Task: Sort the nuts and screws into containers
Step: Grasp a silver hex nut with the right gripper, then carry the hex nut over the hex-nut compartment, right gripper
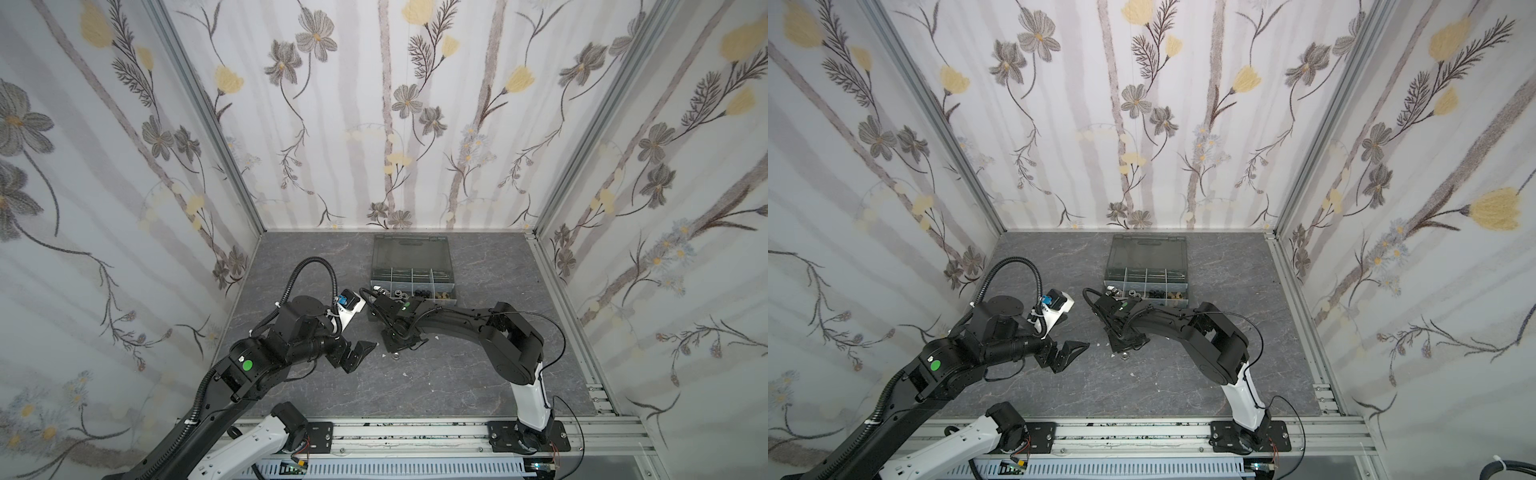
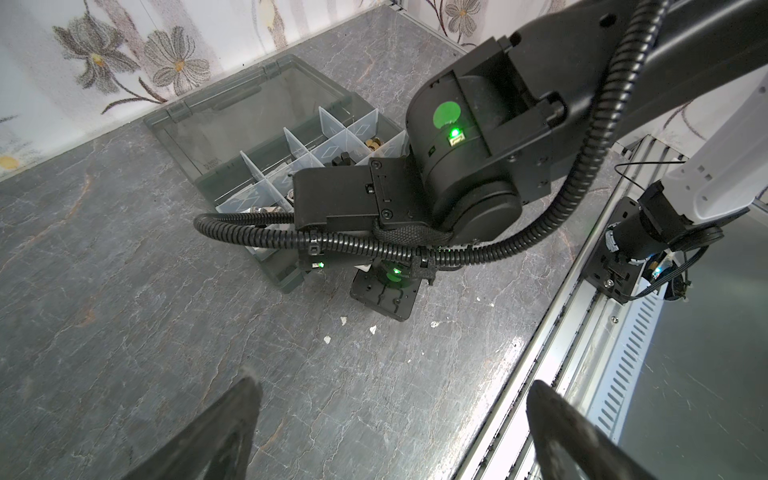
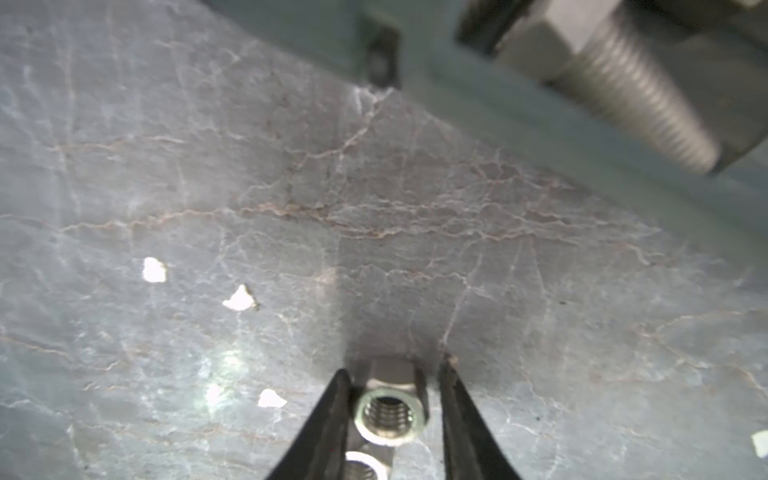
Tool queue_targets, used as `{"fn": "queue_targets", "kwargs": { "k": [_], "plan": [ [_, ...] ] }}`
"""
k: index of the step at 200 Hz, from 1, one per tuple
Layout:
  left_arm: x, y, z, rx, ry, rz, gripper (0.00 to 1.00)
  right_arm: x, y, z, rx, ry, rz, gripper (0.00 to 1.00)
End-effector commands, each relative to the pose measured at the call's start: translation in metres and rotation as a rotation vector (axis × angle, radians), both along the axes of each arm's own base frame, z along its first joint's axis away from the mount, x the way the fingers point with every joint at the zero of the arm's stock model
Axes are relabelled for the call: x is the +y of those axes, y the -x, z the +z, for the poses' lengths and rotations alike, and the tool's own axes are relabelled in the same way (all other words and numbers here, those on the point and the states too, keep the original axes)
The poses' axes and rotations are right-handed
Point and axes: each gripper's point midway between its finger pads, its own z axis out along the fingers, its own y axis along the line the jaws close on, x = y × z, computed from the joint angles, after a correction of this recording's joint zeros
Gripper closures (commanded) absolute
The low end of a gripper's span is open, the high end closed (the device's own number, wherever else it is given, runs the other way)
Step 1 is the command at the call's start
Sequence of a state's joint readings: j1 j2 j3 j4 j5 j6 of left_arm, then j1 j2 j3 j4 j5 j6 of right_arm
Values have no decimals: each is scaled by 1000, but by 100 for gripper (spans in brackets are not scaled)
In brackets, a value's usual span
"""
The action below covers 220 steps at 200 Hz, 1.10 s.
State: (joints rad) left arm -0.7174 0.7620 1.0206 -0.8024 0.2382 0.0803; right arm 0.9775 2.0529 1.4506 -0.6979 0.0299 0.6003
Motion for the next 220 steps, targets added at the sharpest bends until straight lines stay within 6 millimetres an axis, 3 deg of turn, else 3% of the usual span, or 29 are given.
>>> {"fn": "queue_targets", "kwargs": {
  "k": [1,47,86,142,166,171,185,220],
  "plan": [
    [-3,-3,4,-25,10,-8,0,-3,6,-8,28,23,12,71],
    [-3,-4,3,-23,5,-6,0,-14,1,0,-4,77,36,82],
    [-4,-5,4,-33,6,-10,0,-28,-18,29,-65,80,22,85],
    [-4,-6,5,-40,6,-6,0,-28,-82,91,-223,56,25,85],
    [-4,-5,5,-41,8,-13,0,-30,-107,101,-270,90,55,85],
    [-4,-4,5,-38,9,-14,0,-39,-123,103,-282,97,31,85],
    [-5,-3,4,-35,7,-19,0,-38,-141,110,-315,94,35,85],
    [-6,-5,4,-32,1,-16,0,-28,-172,104,-332,101,62,85]
  ]
}}
